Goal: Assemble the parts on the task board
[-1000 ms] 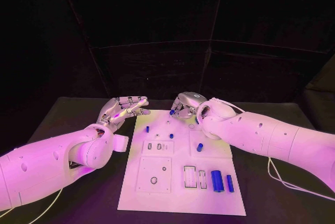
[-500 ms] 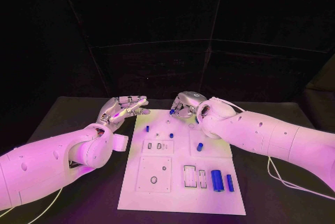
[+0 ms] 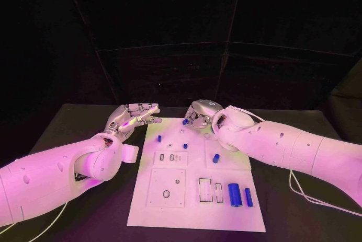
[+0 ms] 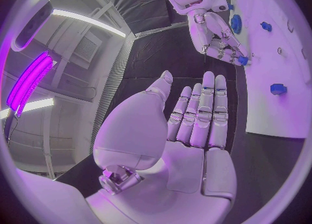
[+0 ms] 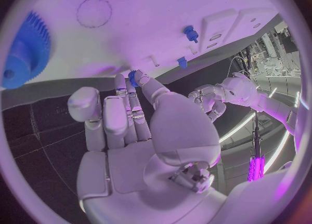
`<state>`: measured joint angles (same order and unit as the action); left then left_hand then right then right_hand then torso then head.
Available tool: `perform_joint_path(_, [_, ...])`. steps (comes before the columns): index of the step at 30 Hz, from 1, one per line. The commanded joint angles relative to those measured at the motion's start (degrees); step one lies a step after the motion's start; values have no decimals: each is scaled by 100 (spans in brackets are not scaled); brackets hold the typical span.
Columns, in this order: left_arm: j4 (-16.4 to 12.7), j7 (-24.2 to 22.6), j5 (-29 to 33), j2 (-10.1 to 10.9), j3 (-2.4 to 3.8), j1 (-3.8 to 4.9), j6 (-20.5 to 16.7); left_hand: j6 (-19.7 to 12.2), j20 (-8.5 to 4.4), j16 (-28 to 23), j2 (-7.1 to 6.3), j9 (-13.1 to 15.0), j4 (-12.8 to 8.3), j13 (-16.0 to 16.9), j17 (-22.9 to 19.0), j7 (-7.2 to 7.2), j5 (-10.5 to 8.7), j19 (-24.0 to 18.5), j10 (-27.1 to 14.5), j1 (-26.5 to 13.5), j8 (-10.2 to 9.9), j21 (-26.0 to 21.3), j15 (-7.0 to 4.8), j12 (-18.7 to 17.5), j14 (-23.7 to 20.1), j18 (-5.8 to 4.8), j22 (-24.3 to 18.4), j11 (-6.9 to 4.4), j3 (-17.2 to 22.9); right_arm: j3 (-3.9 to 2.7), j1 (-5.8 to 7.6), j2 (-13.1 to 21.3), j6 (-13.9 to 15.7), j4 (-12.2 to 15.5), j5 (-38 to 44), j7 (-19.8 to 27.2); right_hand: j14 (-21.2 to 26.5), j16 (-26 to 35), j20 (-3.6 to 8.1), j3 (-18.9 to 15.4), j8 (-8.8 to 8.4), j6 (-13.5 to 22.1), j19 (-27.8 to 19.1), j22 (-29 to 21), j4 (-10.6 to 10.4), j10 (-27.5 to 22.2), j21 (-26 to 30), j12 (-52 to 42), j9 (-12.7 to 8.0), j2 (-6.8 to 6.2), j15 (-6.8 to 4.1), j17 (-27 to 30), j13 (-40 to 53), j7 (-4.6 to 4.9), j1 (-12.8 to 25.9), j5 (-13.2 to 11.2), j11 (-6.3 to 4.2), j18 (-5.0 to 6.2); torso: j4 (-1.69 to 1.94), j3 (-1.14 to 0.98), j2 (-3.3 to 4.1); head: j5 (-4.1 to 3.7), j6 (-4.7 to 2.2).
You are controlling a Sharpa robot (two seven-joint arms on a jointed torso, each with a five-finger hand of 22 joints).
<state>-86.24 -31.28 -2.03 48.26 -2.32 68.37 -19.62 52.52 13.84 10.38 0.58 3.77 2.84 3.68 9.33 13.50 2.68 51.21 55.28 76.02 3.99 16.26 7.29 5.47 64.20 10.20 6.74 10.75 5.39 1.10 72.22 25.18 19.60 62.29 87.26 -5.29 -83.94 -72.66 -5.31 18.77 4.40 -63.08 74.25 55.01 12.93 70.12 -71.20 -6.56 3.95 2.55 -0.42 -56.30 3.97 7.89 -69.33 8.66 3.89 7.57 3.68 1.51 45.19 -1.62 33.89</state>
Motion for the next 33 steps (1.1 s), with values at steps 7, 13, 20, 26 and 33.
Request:
perform_joint_path(7, [8, -18, -28, -9, 6, 10, 71, -33, 4, -33, 13, -6, -28, -5, 11, 61, 26, 54, -28, 41, -34, -12, 27, -23, -8, 30, -8, 15, 4, -2, 12, 24, -28, 25, 42, 1, -135, -22, 14, 19, -2, -13, -8, 11, -11, 2, -37, 37, 0, -31, -35, -6, -4, 40, 27, 10, 21, -84, 3, 2, 3, -6, 0])
perform_joint_path(13, [12, -18, -28, -11, 6, 10, 70, -33, 4, -33, 13, -6, -28, -5, 11, 61, 26, 54, -28, 41, -34, -12, 27, -23, -8, 30, -8, 15, 4, -1, 12, 17, -14, 27, 33, -15, -104, -5, -19, 23, -81, 140, -77, -55, -42, -140, -11, 134, -25, -163, 15, 61, -20, 114, 76, 5, 82, -73, 2, 3, 5, -5, -9])
perform_joint_path(20, [14, -15, -28, -11, 6, 10, 68, -34, 4, -37, 13, -6, -32, -5, 11, 61, 27, 53, -29, 42, -34, -13, 28, -24, -10, 29, -10, 16, 5, -1, 13, 4, 70, 1, 10, -34, 52, 306, -128, -274, -113, 1807, -421, -605, -153, -711, 318, 223, -54, -464, 114, 604, -20, 218, 107, -190, 194, 36, 6, 4, 6, -9, -7])
perform_joint_path(26, [18, -13, -28, -1, 6, 10, 68, -34, 4, -37, 13, -6, -32, -5, 11, 61, 27, 53, -29, 42, -34, -13, 28, -24, -10, 29, -10, 16, 5, -1, 14, 149, 212, 144, -49, -25, 26, 263, -143, -333, -17, 1349, -391, -558, -207, -661, 288, 122, 7, -423, 132, 544, -3, 232, 44, -135, 225, 25, 9, 3, 4, -6, -13])
perform_joint_path(33, [23, -11, -28, 33, 6, 11, 73, -37, 5, -44, 14, -6, -38, -5, 12, 61, 27, 51, -30, 43, -34, -17, 29, -27, -14, 29, -13, 16, 6, -113, 14, 776, 419, 801, -579, -28, -145, -158, -87, -365, 113, 972, -73, 19, -287, 178, -78, -429, 42, -402, 37, -110, 193, 186, -29, 146, 78, -72, -24, -5, -2, -27, -62])
